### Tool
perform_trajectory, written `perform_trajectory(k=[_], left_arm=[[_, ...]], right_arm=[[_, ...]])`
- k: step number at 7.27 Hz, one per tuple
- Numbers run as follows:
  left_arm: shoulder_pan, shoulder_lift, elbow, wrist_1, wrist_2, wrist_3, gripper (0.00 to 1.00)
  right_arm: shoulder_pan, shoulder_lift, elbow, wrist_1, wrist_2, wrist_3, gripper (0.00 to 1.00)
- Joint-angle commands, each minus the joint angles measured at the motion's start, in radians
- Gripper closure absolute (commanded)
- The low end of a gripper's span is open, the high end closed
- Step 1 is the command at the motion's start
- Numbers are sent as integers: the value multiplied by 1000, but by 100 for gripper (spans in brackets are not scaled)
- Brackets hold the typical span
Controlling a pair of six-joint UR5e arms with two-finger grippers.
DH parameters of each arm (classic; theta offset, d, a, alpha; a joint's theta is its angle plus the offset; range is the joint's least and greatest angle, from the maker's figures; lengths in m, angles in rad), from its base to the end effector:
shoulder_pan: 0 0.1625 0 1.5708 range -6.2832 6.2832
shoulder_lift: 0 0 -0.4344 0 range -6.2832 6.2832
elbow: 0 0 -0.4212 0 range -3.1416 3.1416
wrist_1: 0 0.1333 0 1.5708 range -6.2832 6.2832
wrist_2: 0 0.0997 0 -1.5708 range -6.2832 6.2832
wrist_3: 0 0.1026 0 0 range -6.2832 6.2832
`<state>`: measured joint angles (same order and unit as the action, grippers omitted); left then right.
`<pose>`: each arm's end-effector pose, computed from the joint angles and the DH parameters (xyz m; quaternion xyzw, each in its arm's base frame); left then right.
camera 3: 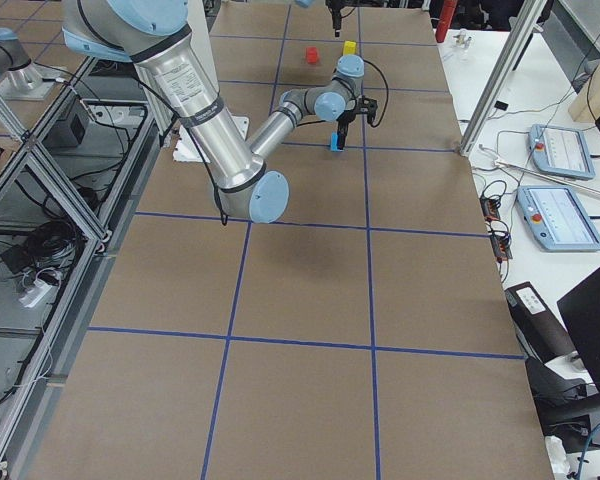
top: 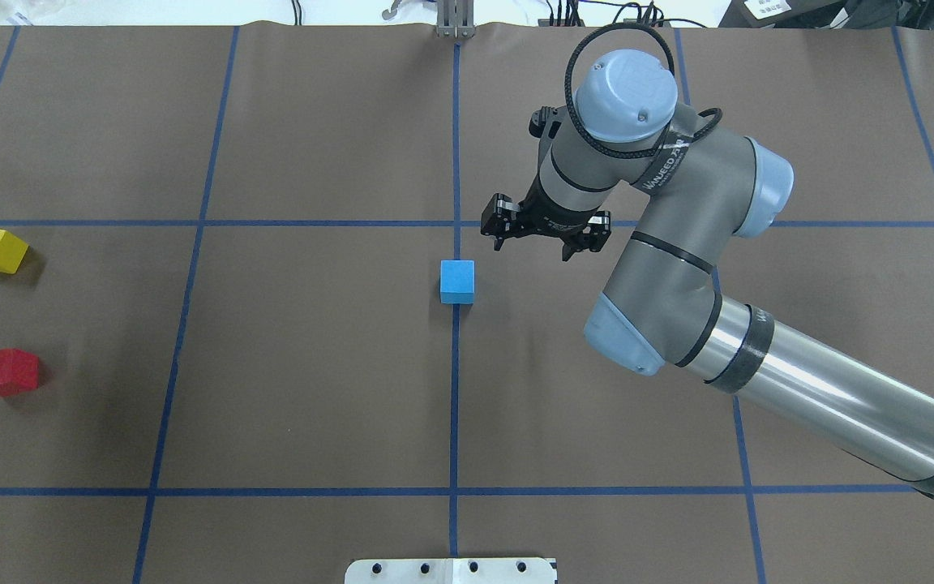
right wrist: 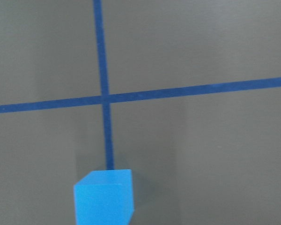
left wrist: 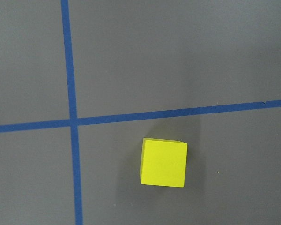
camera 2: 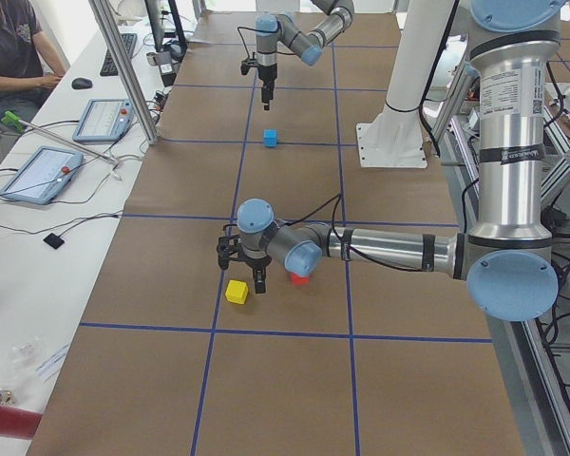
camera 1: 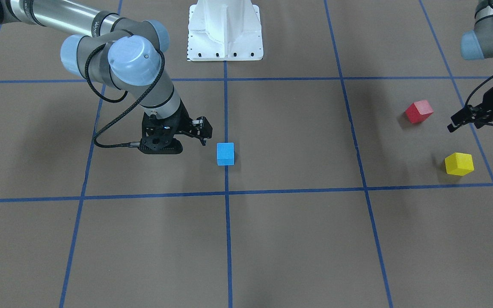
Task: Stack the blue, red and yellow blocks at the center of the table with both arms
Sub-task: 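Grasp the red cube with the left gripper while the right gripper withdraws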
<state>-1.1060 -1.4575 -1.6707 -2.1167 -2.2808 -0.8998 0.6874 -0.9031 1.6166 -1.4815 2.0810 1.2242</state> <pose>0.1636 -0.4744 0.6162 -0.0200 0.4158 -0.1059 0.9030 -0.5045 -0.5219 0.2184 -0.0151 -0.4435 0.0539 0.8945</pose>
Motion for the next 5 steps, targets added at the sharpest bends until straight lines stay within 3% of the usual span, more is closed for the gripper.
perform_trajectory(k=[1, 5], left_arm=[[190, 92, -99, -75, 122, -277, 0], [259, 148, -119, -80, 139, -284, 0]], right_arm=[[8, -39, 17, 4, -9, 0, 0], [4, -51, 17, 6, -12, 1, 0]])
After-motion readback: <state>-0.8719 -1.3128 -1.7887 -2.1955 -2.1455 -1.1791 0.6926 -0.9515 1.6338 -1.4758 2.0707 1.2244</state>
